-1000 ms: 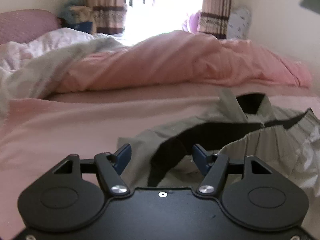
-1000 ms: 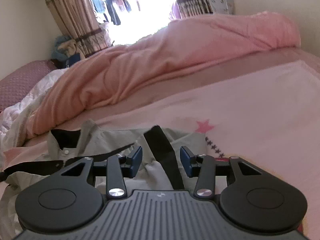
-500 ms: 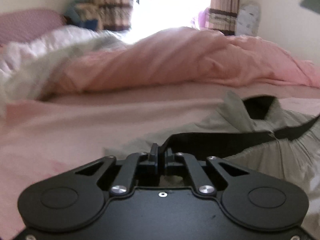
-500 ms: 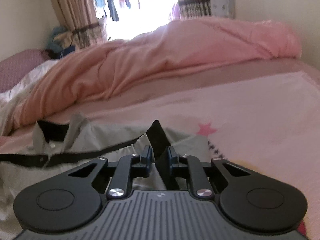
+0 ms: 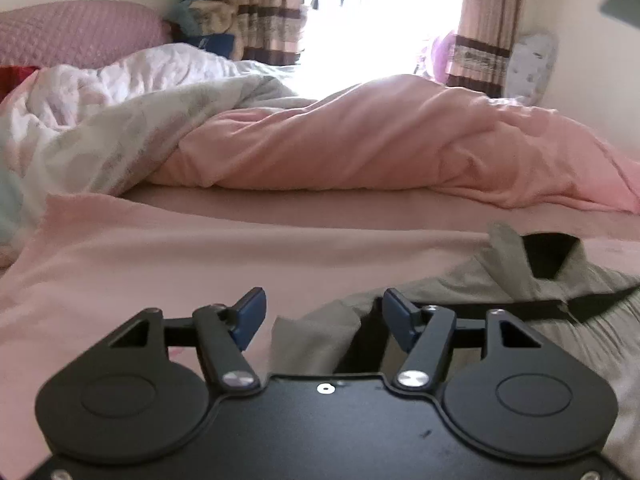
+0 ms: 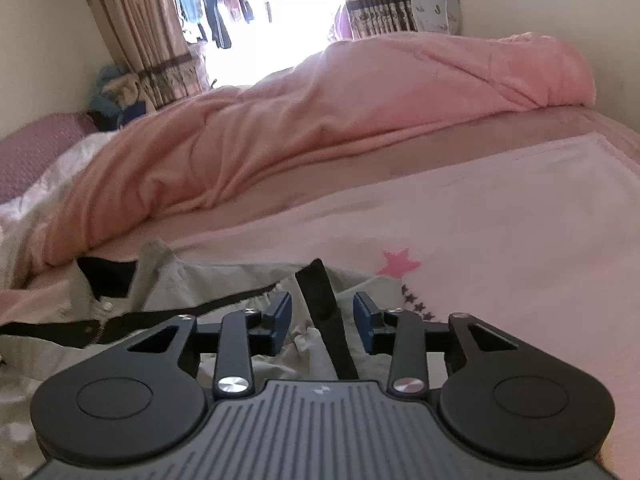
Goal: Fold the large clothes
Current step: 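Carry the held hem over the body toward the collar with both grippers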
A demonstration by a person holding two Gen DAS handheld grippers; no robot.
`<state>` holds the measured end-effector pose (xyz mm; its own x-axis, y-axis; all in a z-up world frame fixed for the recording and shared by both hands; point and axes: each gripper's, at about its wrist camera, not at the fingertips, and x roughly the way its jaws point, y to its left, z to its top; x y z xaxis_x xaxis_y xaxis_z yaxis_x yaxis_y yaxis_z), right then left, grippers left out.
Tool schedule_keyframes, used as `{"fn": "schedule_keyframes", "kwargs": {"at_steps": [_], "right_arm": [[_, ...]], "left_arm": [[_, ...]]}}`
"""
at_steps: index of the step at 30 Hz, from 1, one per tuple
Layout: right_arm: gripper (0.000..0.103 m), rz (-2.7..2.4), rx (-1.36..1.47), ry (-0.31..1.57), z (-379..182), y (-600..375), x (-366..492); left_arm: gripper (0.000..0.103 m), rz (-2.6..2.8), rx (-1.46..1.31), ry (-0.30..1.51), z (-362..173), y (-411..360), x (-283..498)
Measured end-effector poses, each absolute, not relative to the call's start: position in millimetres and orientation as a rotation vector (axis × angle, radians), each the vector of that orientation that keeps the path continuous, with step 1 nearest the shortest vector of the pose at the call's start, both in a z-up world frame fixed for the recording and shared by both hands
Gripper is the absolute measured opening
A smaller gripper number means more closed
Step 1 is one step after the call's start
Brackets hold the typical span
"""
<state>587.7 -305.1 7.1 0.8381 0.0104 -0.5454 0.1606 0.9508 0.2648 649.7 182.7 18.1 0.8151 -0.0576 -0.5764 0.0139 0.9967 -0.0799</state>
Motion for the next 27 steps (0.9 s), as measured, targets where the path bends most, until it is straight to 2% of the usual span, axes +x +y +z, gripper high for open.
{"fn": "schedule_keyframes", "kwargs": {"at_steps": [5,11,12,13,14,15,17,19,20,23,27], "right_arm": [[0.046,-0.078,0.306,0.602,9,-301,585],[0.047,-0.086,0.291,0.638,-3,-292,590],[0.047,-0.089,0.285,0.641,-4,-292,591],[0.047,-0.092,0.280,0.644,-7,-292,593],[0.047,-0.093,0.277,0.646,-8,-292,594],[0.047,-0.094,0.275,0.646,-10,-292,596],[0.047,-0.093,0.275,0.643,-13,-293,599],[0.047,-0.083,0.284,0.638,-15,-294,601],[0.033,-0.077,0.286,0.638,-15,-293,602],[0.016,-0.077,0.270,0.635,-14,-290,602],[0.016,-0.066,0.309,0.563,1,-292,591]], "left_arm": [[0.065,-0.153,0.065,0.637,-1,159,628],[0.063,-0.147,0.100,0.686,-27,143,651],[0.058,-0.151,0.087,0.684,-28,143,654],[0.035,-0.168,0.070,0.678,-29,143,655],[0.026,-0.186,0.059,0.683,-27,140,657],[0.025,-0.181,0.062,0.681,-28,139,658],[0.017,-0.191,0.088,0.674,-29,135,657],[0.014,-0.190,0.098,0.658,-29,134,656],[0.012,-0.187,0.094,0.651,-26,137,652],[0.011,-0.147,0.065,0.617,-17,142,647],[0.011,-0.116,0.031,0.572,2,145,648]]}}
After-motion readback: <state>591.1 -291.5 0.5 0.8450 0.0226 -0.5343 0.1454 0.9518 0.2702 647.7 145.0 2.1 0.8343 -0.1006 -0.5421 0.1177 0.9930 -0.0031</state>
